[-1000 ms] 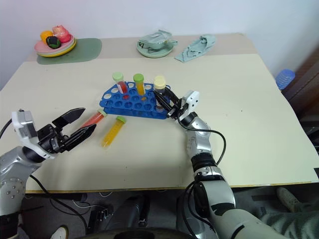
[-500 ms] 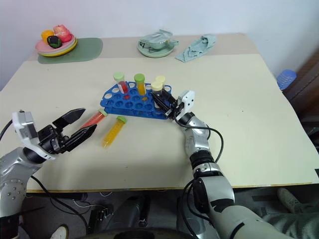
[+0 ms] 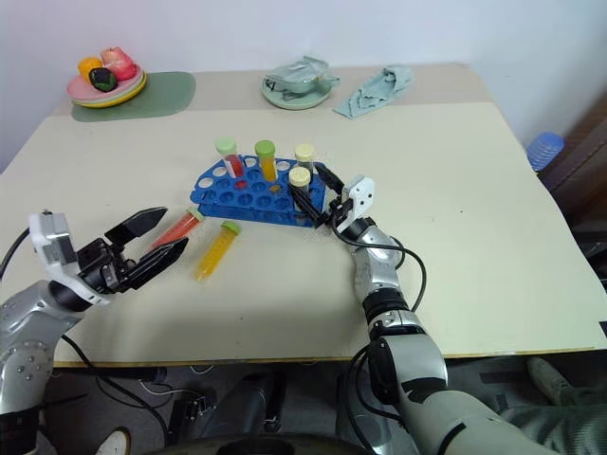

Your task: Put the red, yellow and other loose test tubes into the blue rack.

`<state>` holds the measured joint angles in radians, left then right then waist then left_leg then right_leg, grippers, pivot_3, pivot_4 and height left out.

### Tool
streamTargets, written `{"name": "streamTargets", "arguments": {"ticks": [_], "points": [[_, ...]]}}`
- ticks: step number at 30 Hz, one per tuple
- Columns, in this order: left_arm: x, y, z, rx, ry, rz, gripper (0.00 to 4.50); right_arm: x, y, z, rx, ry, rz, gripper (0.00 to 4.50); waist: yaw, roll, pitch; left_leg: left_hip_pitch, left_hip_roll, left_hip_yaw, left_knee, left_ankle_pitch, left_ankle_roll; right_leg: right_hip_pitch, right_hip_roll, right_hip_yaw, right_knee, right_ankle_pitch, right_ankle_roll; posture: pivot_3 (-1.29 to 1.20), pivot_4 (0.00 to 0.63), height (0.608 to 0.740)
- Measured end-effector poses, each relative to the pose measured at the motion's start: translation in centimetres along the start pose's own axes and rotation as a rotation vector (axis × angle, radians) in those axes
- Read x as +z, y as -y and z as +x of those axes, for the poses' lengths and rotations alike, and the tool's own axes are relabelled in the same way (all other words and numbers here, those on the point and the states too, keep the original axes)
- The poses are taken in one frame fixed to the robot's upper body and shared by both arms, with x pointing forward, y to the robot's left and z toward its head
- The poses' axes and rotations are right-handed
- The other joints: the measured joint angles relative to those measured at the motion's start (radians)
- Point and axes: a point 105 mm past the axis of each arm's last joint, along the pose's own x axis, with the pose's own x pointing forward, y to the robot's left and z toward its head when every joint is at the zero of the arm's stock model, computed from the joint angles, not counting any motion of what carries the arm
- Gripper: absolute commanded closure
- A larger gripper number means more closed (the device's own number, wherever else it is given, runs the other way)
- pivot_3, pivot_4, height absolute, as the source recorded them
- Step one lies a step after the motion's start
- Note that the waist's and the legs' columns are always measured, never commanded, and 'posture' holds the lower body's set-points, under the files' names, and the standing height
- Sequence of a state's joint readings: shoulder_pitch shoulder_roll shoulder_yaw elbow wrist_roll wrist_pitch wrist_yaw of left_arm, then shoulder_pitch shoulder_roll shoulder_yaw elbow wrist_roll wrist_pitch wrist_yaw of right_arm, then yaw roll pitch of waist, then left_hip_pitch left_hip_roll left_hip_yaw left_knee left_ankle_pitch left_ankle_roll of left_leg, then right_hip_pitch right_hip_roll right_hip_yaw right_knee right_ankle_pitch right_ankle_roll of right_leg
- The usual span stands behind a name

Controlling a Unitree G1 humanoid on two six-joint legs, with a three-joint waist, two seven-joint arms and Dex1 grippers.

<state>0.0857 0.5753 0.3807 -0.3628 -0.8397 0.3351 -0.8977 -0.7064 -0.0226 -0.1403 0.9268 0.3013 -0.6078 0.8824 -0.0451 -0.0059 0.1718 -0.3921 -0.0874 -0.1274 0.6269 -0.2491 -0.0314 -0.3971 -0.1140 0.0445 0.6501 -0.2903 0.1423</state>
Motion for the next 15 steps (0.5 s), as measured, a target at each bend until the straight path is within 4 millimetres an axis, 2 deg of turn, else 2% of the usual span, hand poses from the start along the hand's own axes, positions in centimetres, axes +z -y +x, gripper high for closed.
{"name": "streamTargets", "arguments": {"ticks": [3, 8, 11, 15], "points": [[0.0, 0.2, 0.4, 0.018, -0.004, -0.013, 0.10, 0.1, 0.1, -0.1, 0.014, -0.022, -0.051, 0.82, 0.000, 0.000, 0.000, 0.000, 0.000, 0.000, 0.000, 0.000, 0.000, 0.000, 0.000, 0.000, 0.000, 0.000, 0.000, 0.00, 0.150, 0.740], [-0.4, 0.7, 1.1, 0.087, -0.061, -0.019, 0.10, 1.2, 0.4, -1.5, 0.077, -0.069, -0.123, 0.82, 0.003, 0.000, 0.000, 0.000, 0.000, 0.000, 0.000, 0.000, 0.000, 0.002, 0.000, 0.000, 0.000, 0.000, 0.000, 0.00, 0.150, 0.740], [-0.8, 1.2, 1.7, 0.113, -0.103, -0.007, 0.10, 2.2, 0.5, -3.1, 0.134, -0.142, -0.154, 0.82, 0.006, 0.000, 0.000, 0.000, 0.000, 0.000, 0.000, 0.000, 0.000, 0.002, 0.000, 0.000, -0.001, 0.000, 0.000, 0.00, 0.150, 0.740], [-0.6, 0.5, 2.7, 0.195, -0.135, 0.101, 0.10, 3.4, 0.5, -6.5, 0.224, -0.316, -0.168, 0.82, 0.015, 0.000, 0.000, 0.000, -0.001, 0.000, 0.000, 0.000, 0.001, 0.003, 0.000, 0.000, -0.002, 0.000, 0.000, 0.00, 0.150, 0.740]]}}
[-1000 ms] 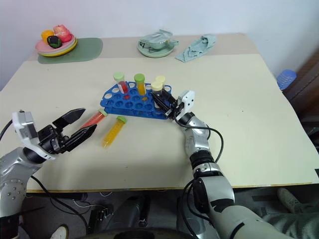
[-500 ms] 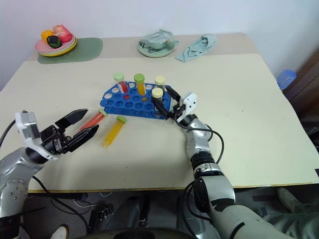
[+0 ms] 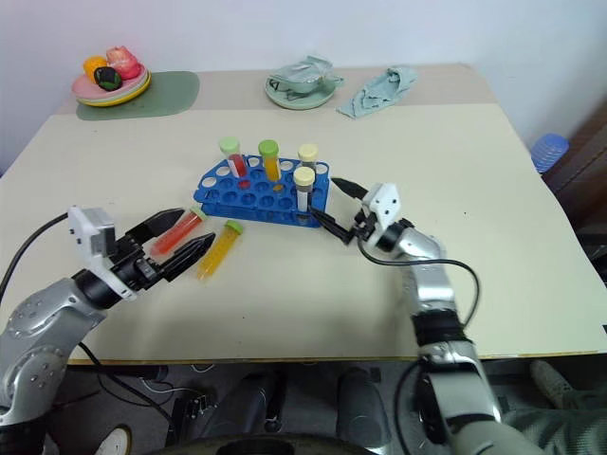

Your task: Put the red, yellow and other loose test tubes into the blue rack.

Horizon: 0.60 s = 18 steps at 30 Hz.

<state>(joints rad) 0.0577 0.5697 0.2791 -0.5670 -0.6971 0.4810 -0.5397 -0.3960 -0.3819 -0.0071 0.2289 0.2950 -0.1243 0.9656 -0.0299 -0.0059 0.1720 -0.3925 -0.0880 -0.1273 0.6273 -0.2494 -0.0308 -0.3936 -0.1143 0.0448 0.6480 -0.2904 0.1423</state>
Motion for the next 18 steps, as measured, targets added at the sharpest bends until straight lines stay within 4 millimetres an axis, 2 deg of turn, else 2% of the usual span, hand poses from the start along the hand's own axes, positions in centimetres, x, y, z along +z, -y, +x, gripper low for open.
{"name": "streamTargets", "arguments": {"ticks": [5, 7, 10, 13, 15, 18], "points": [[1.7, 0.6, 1.7, 0.020, -0.009, 0.009, 0.10, 0.4, -1.3, -6.1, 0.183, -0.250, 0.016, 0.82, 0.019, -0.001, 0.002, -0.001, 0.000, 0.001, 0.001, -0.001, 0.002, 0.001, -0.001, 0.000, -0.002, 0.000, 0.000, 0.00, 0.150, 0.740], [1.6, 0.1, 2.0, 0.088, -0.106, 0.021, 0.10, 0.8, -1.7, -8.6, 0.257, -0.338, 0.030, 0.82, 0.020, -0.002, 0.002, -0.001, 0.000, 0.001, 0.002, -0.001, 0.002, 0.002, -0.001, -0.001, -0.002, 0.000, 0.001, 0.00, 0.150, 0.740], [0.7, -0.8, 2.9, 0.156, -0.325, 0.010, 0.10, 1.8, -2.2, -11.2, 0.339, -0.416, 0.071, 0.82, 0.018, -0.005, 0.004, -0.001, 0.000, 0.000, 0.003, -0.002, 0.003, 0.003, 0.000, -0.001, -0.001, -0.001, 0.001, 0.00, 0.150, 0.740], [1.5, -0.6, 4.7, 0.082, -0.504, 0.023, 0.10, 3.0, -2.1, -12.1, 0.386, -0.447, 0.048, 0.82, 0.016, -0.007, 0.005, 0.000, -0.001, 0.000, 0.004, -0.002, 0.003, 0.004, 0.000, -0.002, -0.001, -0.001, 0.001, 0.00, 0.150, 0.740], [2.1, -0.4, 6.0, 0.064, -0.531, -0.023, 0.10, 3.3, -2.0, -12.1, 0.388, -0.437, 0.058, 0.82, 0.015, -0.008, 0.006, 0.000, -0.001, 0.000, 0.004, -0.002, 0.003, 0.004, 0.000, -0.002, -0.001, -0.001, 0.002, 0.00, 0.150, 0.740], [1.4, -0.9, 7.3, 0.066, -0.646, -0.095, 0.10, 3.7, -1.8, -11.8, 0.392, -0.424, 0.053, 0.82, 0.012, -0.009, 0.007, -0.001, 0.000, 0.000, 0.003, -0.001, 0.003, 0.002, 0.000, -0.001, 0.000, -0.001, 0.002, 0.00, 0.150, 0.740]]}}
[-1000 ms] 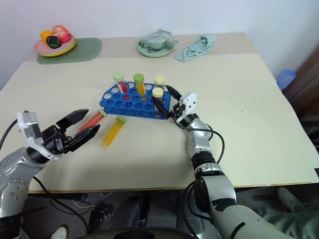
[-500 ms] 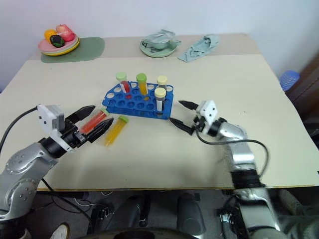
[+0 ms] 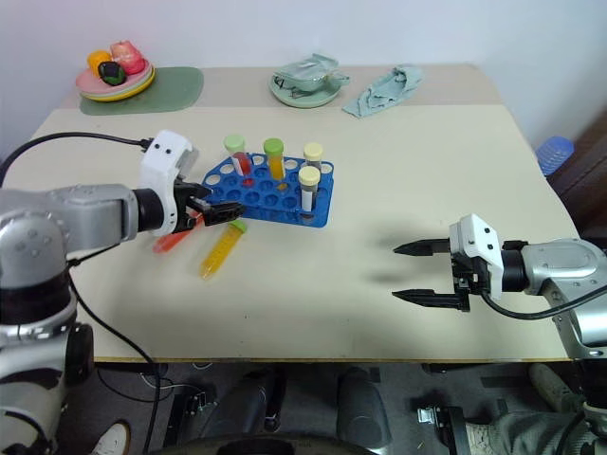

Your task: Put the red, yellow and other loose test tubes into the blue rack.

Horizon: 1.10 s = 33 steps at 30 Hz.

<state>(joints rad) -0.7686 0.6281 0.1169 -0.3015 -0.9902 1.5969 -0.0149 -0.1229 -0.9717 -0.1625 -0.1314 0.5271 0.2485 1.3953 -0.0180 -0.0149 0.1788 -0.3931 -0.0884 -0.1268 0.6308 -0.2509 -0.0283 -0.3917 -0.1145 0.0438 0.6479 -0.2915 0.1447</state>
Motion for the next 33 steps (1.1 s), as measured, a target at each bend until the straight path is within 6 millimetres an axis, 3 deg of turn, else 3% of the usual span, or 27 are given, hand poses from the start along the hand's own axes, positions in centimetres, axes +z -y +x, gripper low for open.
{"name": "streamTargets", "arguments": {"ticks": [5, 9, 17, 33], "points": [[-2.3, -1.2, 1.7, 0.030, -0.223, -0.052, 0.10, 0.5, 0.3, 0.0, 0.001, 0.004, -0.014, 0.82, 0.005, -0.001, 0.001, -0.001, 0.000, 0.000, 0.000, 0.000, 0.000, -0.002, -0.001, 0.001, 0.000, 0.000, 0.000, 0.00, 0.150, 0.740], [-2.4, -1.5, 2.0, 0.055, -0.295, -0.046, 0.10, 0.6, 0.3, 0.0, 0.000, 0.006, -0.017, 0.82, 0.011, -0.004, 0.002, -0.002, -0.001, 0.000, 0.001, 0.000, -0.001, -0.002, -0.002, 0.001, 0.000, 0.000, 0.000, 0.00, 0.150, 0.740], [-3.0, -1.0, 3.3, 0.044, -0.383, -0.081, 0.10, 0.6, -1.1, 0.1, 0.005, 0.030, 0.018, 0.82, 0.007, -0.004, 0.002, -0.004, -0.001, 0.000, 0.001, 0.002, -0.003, -0.004, -0.002, 0.001, 0.001, 0.000, 0.000, 0.00, 0.150, 0.740], [-2.9, -0.8, 4.0, 0.068, -0.409, -0.102, 0.10, 2.2, -0.3, 0.3, -0.100, 0.117, -0.004, 0.82, 0.008, -0.004, 0.002, -0.007, -0.002, 0.000, 0.002, 0.004, -0.007, -0.006, -0.002, 0.001, 0.002, 0.000, 0.000, 0.00, 0.150, 0.740]]}}
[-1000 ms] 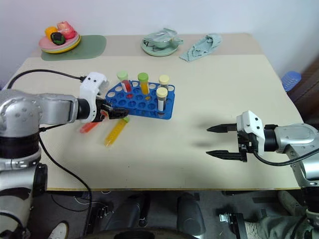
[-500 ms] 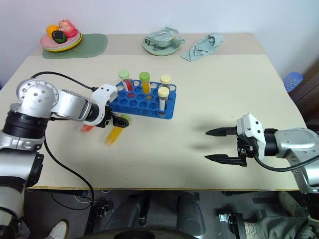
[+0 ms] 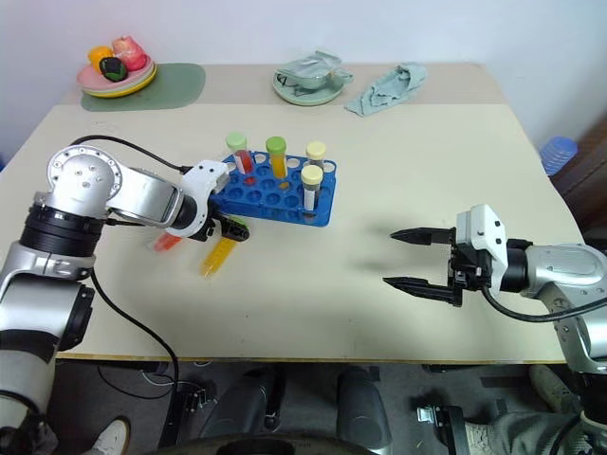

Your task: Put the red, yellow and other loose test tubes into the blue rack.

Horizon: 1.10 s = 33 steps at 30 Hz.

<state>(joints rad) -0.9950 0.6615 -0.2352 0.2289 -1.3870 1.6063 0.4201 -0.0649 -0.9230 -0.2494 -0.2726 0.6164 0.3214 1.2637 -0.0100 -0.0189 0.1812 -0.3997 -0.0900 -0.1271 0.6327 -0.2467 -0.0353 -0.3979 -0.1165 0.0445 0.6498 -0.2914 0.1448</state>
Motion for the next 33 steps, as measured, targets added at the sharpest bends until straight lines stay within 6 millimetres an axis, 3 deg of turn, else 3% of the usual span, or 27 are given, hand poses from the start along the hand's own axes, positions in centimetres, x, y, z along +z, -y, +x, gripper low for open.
{"name": "streamTargets", "arguments": {"ticks": [3, 7, 10, 14, 20, 22, 33], "points": [[-0.13, 0.16, 0.10, -0.005, -0.008, 0.006, 0.10, 0.23, 0.13, 0.03, -0.001, 0.004, -0.010, 0.82, -0.001, 0.000, 0.000, 0.000, 0.000, 0.000, 0.000, 0.000, 0.000, -0.001, 0.000, 0.000, 0.000, 0.000, 0.000, 0.00, 0.150, 0.740], [-0.24, 0.21, 0.18, 0.001, -0.014, 0.011, 1.36, 0.57, 0.28, 0.09, -0.001, 0.013, -0.021, 0.78, -0.001, 0.000, 0.000, -0.001, 0.000, 0.000, 0.000, 0.000, 0.000, -0.001, 0.000, 0.000, 0.001, 0.000, 0.000, 0.00, 0.150, 0.740], [-0.29, 0.10, 0.24, 0.013, -0.015, 0.011, 1.36, 0.60, 0.25, 0.10, 0.001, 0.016, -0.020, 0.78, 0.000, 0.000, 0.000, -0.002, 0.000, 0.000, 0.001, 0.000, 0.000, -0.002, 0.000, 0.000, 0.001, 0.000, 0.000, 0.00, 0.150, 0.740], [-0.42, 0.27, 0.42, 0.011, -0.018, 0.014, 3.07, 0.60, 0.21, 0.10, 0.005, 0.016, -0.020, 0.78, 0.000, 0.000, 0.000, -0.003, 0.000, 0.000, 0.001, 0.000, 0.000, -0.003, 0.000, 0.000, 0.001, 0.000, 0.000, 0.00, 0.150, 0.740], [-0.47, 0.28, 0.45, 0.010, -0.013, 0.009, 3.07, 0.59, 0.14, 0.09, 0.012, 0.017, -0.019, 0.78, -0.001, 0.000, 0.000, -0.007, 0.000, 0.000, 0.006, 0.000, 0.000, -0.007, 0.000, 0.000, 0.005, 0.000, 0.000, 0.00, 0.150, 0.740], [-0.51, 0.27, 0.49, 0.007, -0.008, 0.003, 3.47, 0.59, 0.13, 0.08, 0.015, 0.017, -0.019, 0.78, -0.001, 0.000, 0.000, -0.007, 0.000, 0.000, 0.007, 0.000, 0.000, -0.007, 0.000, 0.000, 0.006, 0.000, 0.000, 0.00, 0.150, 0.740], [-0.93, 0.13, 0.46, 0.007, 0.025, -0.030, 3.58, 0.78, 0.53, 0.44, 0.027, 0.023, -0.024, 0.78, -0.001, 0.001, 0.000, -0.008, 0.000, 0.000, 0.012, 0.000, 0.000, -0.007, 0.000, 0.000, 0.008, 0.000, 0.000, 0.00, 0.150, 0.740]]}}
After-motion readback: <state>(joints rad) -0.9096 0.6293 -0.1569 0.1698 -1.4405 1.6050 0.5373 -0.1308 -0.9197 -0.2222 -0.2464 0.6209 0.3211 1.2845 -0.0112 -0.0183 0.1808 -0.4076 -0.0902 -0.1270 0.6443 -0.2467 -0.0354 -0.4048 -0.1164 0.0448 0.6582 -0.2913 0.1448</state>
